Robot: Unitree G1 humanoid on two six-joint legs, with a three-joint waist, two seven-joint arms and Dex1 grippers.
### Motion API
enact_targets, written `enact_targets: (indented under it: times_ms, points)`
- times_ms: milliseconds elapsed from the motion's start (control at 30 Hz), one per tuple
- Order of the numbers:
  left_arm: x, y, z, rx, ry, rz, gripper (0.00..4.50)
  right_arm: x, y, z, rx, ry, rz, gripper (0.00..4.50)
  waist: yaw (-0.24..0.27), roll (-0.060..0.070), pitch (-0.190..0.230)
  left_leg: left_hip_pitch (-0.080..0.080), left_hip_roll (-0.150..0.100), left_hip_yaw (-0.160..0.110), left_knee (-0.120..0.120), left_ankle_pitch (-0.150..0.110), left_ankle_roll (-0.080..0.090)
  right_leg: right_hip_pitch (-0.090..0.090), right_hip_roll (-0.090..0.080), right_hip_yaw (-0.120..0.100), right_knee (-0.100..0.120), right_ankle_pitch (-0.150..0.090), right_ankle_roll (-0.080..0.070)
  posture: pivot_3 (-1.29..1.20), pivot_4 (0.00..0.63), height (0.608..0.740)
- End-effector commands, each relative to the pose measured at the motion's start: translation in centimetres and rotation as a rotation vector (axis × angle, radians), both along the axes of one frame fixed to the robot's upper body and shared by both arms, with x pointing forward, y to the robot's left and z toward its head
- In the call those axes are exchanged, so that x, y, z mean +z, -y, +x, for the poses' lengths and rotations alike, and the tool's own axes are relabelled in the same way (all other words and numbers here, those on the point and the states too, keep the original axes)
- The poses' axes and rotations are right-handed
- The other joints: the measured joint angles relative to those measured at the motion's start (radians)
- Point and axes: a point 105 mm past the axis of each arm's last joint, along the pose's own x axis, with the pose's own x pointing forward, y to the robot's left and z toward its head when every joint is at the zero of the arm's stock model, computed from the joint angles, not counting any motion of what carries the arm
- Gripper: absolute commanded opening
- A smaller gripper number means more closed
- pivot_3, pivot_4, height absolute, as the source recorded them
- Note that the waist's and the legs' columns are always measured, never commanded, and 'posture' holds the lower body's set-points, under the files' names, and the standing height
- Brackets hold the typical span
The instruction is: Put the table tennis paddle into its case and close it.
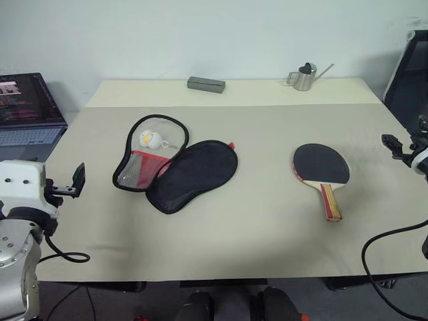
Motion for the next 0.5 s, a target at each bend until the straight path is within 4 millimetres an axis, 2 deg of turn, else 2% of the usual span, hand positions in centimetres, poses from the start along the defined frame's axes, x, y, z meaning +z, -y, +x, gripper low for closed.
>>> enact_targets:
  times_ms: [33,300,500]
  points:
    - [0.2,-0.2,0.5,0.009,0.022,0.016,4.50,2.5,0.3,0.0,0.003,0.059,-0.030,4.46,0.001,0.000,0.000,0.000,0.000,0.000,0.000,0.000,0.000,0.000,0.000,0.000,0.000,0.000,0.000,0.00,0.150,0.740]
    - [-0.1,-0.5,1.0,-0.003,0.040,0.006,4.50,2.8,-0.3,0.0,0.062,0.075,0.006,4.46,0.003,0.000,0.000,0.000,0.000,0.000,0.000,0.000,0.000,0.000,0.000,0.000,-0.001,0.000,0.000,0.00,0.150,0.740]
    - [-0.1,-0.7,0.5,-0.042,0.042,0.006,4.50,2.6,-1.2,0.2,0.120,0.067,0.013,4.46,0.003,0.000,0.000,0.000,0.000,0.000,0.000,0.000,0.000,0.000,0.000,0.000,0.000,0.000,0.000,0.00,0.150,0.740]
